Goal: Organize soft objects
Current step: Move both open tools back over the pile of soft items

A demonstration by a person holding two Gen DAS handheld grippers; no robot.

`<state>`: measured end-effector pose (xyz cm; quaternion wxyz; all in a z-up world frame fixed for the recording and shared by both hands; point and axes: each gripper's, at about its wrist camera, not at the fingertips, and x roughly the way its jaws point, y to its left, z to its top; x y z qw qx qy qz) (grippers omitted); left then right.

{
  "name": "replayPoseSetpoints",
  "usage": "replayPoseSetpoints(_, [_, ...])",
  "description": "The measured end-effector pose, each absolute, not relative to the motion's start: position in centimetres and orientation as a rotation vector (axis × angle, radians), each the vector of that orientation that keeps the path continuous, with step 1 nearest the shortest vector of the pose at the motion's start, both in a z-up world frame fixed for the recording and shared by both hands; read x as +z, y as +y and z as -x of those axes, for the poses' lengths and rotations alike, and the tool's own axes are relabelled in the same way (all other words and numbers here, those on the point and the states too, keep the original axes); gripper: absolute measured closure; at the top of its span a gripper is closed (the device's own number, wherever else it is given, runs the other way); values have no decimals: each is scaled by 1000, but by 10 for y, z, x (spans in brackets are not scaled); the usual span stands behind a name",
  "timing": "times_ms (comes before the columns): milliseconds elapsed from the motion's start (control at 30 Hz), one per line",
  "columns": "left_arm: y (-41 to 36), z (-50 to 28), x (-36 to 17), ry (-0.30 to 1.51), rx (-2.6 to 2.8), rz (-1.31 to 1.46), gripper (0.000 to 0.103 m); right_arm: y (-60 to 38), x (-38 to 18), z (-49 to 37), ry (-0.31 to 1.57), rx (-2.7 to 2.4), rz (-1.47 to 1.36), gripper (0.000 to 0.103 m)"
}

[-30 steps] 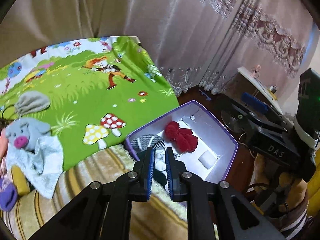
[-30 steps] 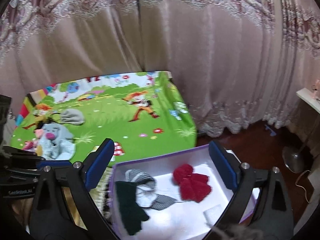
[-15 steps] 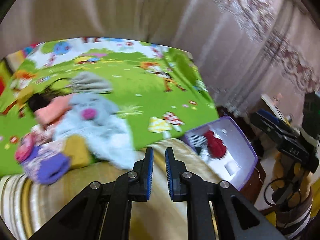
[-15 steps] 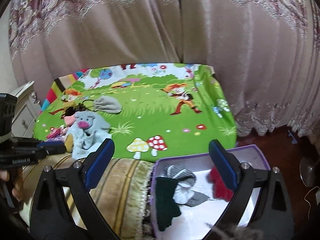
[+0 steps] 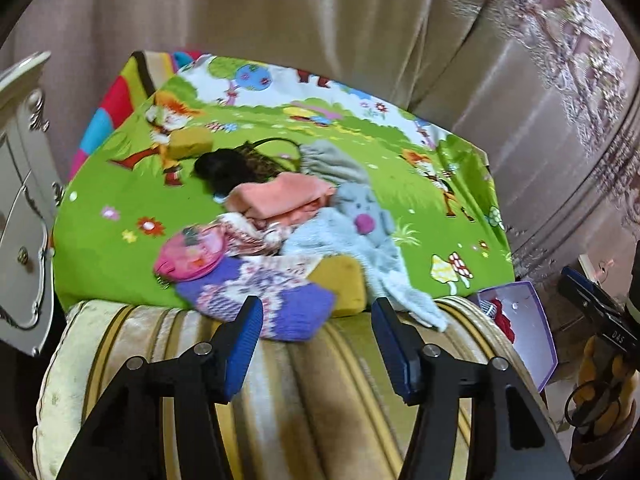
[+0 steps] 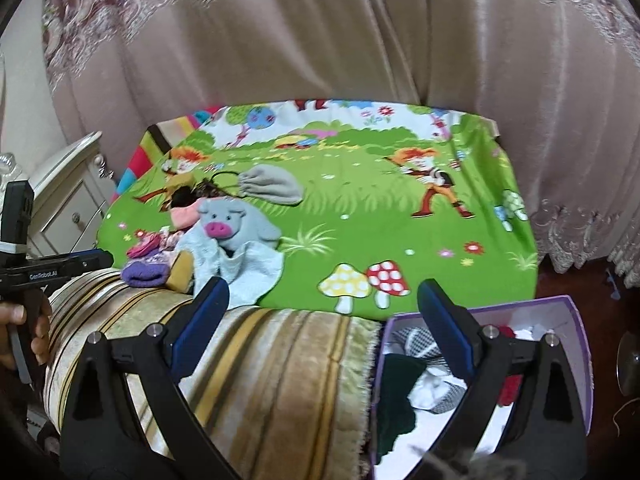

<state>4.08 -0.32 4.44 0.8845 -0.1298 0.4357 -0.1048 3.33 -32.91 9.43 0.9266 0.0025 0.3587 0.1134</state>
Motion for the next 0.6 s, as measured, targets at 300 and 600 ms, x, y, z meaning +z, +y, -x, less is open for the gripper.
replayPoseSetpoints(300, [5, -51, 24, 987, -191, 262, 43, -284, 78, -54, 800, 336, 44, 7])
replayPoseSetpoints(600, [10, -69, 11, 1053, -172, 264, 40, -243, 60, -79, 859, 421, 92, 7])
